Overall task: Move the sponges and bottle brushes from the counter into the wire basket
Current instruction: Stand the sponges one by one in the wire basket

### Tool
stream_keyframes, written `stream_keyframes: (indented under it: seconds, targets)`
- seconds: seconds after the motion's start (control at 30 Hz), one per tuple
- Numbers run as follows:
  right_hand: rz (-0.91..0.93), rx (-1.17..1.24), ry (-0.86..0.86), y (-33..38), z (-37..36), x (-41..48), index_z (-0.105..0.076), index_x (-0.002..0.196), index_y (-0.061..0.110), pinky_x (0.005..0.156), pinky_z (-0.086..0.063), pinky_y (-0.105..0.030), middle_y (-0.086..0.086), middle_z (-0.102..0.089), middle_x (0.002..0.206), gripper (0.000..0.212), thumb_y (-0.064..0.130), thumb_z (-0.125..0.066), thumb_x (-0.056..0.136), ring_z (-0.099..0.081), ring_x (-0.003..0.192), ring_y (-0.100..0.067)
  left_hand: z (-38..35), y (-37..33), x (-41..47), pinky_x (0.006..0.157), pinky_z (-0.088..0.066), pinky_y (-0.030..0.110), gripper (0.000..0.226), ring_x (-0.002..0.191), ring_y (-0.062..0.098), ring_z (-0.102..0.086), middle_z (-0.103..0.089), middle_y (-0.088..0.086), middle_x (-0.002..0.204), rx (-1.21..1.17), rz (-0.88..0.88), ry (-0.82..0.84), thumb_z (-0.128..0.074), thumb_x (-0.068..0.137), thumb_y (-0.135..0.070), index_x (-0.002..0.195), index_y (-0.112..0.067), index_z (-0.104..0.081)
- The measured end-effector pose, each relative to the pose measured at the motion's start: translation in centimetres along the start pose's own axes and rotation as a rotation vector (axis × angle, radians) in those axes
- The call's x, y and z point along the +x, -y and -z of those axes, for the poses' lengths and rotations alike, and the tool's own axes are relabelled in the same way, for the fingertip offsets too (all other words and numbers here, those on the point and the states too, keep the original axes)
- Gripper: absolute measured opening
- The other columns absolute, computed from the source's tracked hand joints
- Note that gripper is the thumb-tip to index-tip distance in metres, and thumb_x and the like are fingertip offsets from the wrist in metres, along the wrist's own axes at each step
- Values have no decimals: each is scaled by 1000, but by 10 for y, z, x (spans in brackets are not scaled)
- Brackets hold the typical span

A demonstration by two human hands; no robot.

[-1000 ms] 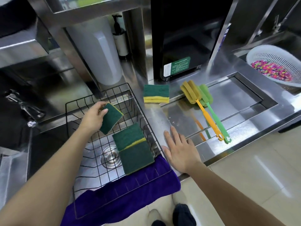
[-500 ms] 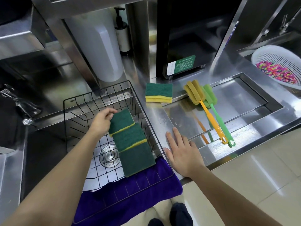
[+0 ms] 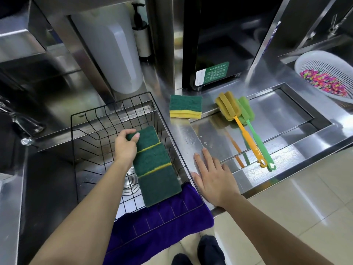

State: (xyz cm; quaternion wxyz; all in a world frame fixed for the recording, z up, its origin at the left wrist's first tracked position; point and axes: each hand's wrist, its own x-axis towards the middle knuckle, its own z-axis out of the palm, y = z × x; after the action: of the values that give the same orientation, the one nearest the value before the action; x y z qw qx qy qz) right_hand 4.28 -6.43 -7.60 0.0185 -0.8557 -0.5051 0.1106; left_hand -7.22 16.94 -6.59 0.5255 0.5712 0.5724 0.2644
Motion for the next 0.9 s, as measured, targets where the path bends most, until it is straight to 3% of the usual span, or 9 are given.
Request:
stream_keyframes:
  seconds: [0.1, 0.17, 0.23, 0.3, 0.5, 0.67, 0.73, 0.8, 0.9]
  targets:
    - [-3, 1, 3, 0, 0, 1, -32, 137, 15, 87, -48, -53, -17, -38, 143, 59, 51, -13, 95, -47, 117, -37, -2, -2, -1, 80, -45, 35, 19, 98, 23, -54, -54, 8, 113, 97, -53, 50, -52, 92, -15, 110, -13, -57]
    - [0, 8, 0, 0, -1, 0, -31, 138, 15, 88, -47, -53, -17, -37, 144, 59, 51, -13, 95, -47, 117, -36, -2, 0, -2, 94, -44, 41, 26, 111, 26, -51, -48, 10, 126, 219, -64, 105, -46, 95, -21, 119, -14, -53]
    - [7, 11, -1, -1, 0, -1, -28, 139, 16, 90, -45, -52, -17, -34, 146, 59, 51, -12, 95, -44, 120, -36, -1, 2, -3, 108, -32, 41, 36, 126, 29, -41, -38, 13, 139, 372, -89, 153, -40, 97, -24, 130, -12, -45]
    - [5, 6, -10, -5, 0, -3, -24, 140, 17, 93, -43, -52, -16, -29, 149, 58, 51, -13, 95, -41, 122, -35, -3, -1, -8, 113, -24, 39, 43, 134, 30, -33, -31, 14, 145, 499, -145, 161, -38, 97, -26, 137, -9, -38]
    - [38, 14, -12, -2, -4, 1, -19, 142, 17, 93, -41, -51, -15, -23, 151, 58, 51, -13, 95, -37, 123, -33, 4, -12, -28, 105, -34, 40, 41, 127, 32, -44, -48, 16, 137, 541, -309, -61, -46, 94, -20, 133, -8, -45]
    - [62, 35, 26, -5, 0, 2, -19, 143, 17, 89, -42, -51, -15, -20, 152, 74, 57, 9, 88, -38, 121, -34, -6, -30, -45, 103, -38, 42, 36, 122, 29, -48, -54, 13, 131, 564, -392, 12, -49, 92, -22, 126, -10, -52]
    - [111, 52, 35, -16, 4, 2, -16, 144, 21, 92, -40, -50, -11, -17, 153, 72, 60, 5, 87, -37, 123, -32, -12, -39, -51, 101, -38, 41, 34, 120, 29, -49, -56, 11, 129, 608, -422, 60, -50, 92, -23, 123, -12, -54]
    - [156, 70, 22, -34, 9, 0, -21, 142, 28, 85, -42, -48, -8, -30, 149, 64, 58, -2, 89, -45, 116, -29, -21, -46, -57, 101, -38, 41, 36, 121, 28, -48, -55, 10, 130, 657, -468, 94, -51, 91, -27, 125, -14, -53]
    - [175, 88, -44, -63, 16, -2, -38, 132, 33, 70, -48, -45, -10, -60, 114, 52, 56, -13, 94, -59, 92, -27, -39, -54, -62, 101, -37, 39, 40, 122, 28, -48, -55, 10, 130, 726, -566, 138, -51, 90, -31, 126, -13, -52]
